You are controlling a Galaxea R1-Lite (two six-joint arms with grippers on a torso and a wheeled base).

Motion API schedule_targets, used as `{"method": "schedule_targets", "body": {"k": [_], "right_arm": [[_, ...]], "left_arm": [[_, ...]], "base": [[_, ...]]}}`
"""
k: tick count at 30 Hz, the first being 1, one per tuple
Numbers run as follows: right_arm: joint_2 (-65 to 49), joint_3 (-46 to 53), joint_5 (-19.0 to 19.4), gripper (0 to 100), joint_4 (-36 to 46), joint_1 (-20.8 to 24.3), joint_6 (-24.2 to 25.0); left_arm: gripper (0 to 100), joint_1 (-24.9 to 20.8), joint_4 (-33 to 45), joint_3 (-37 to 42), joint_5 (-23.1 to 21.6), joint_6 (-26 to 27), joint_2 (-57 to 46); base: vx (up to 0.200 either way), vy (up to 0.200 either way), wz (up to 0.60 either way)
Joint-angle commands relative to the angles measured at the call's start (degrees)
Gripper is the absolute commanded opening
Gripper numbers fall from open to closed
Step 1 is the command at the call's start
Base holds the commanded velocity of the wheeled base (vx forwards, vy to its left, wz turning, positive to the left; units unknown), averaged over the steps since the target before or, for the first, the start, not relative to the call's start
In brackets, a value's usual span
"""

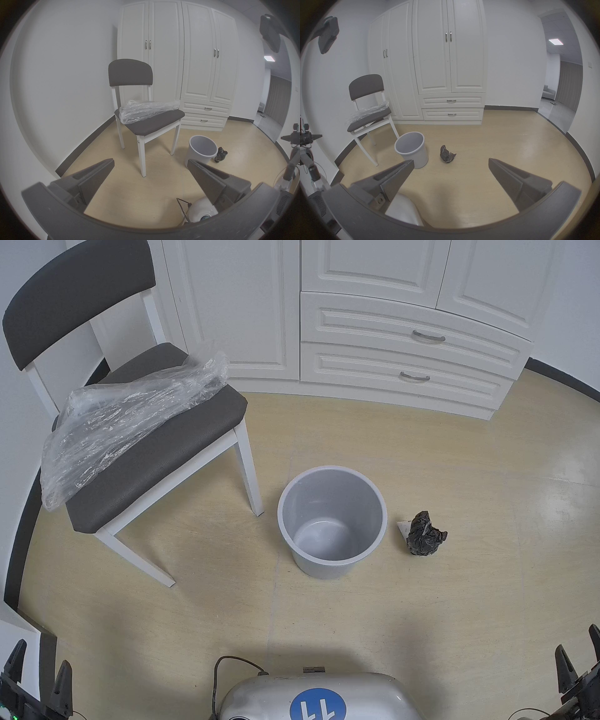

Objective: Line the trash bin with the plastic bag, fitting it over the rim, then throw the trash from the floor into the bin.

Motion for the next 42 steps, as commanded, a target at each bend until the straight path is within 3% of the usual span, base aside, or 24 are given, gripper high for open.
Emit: {"method": "schedule_targets", "body": {"k": [1, 22, 26, 29, 35, 37, 38, 40, 42], "right_arm": [[-0.9, 0.9, 0.3, 100, 0.0, -0.1, -1.0], [-0.9, 0.9, 1.2, 100, 0.1, -0.1, -4.1], [-0.9, 0.9, 1.7, 100, -0.1, -0.1, -3.9], [-0.9, 0.9, 1.7, 100, -0.1, 0.1, -2.0], [-0.9, 1.0, 0.1, 100, -0.2, -0.1, -0.5], [-0.9, 1.0, -0.3, 100, -0.6, -0.2, -1.3], [-0.9, -0.4, 1.2, 100, -5.6, -0.2, -6.4], [-0.1, -3.1, 5.8, 100, -10.9, 0.0, -11.5], [-0.1, -3.1, 5.8, 100, -10.9, 0.0, -11.5]], "left_arm": [[100, 0.0, 0.0, 0.9, 0.0, -0.1, -0.8], [100, 0.0, 0.0, 1.0, -2.8, 4.7, -0.9], [100, 0.0, 0.1, 1.0, -2.5, 3.8, -0.9], [100, 0.0, 0.1, 0.9, 0.0, -1.4, -0.8], [100, 0.1, -0.2, 0.9, 0.6, -1.4, -0.9], [100, 0.1, -0.4, 1.0, 0.6, -1.2, -0.9], [100, 0.1, -0.4, 1.0, 0.0, 1.6, -0.9], [100, 0.1, -0.8, 1.0, -1.3, 4.5, -0.9], [100, 0.1, -0.8, 1.0, -1.3, 4.5, -0.9]], "base": [[0.000, 0.000, 0.00], [0.000, 0.000, 0.00], [0.000, 0.000, 0.00], [0.000, 0.000, 0.00], [0.000, 0.000, 0.00], [0.000, 0.000, 0.00], [0.000, 0.000, 0.00], [0.000, 0.000, 0.00], [0.000, 0.000, 0.00]]}}
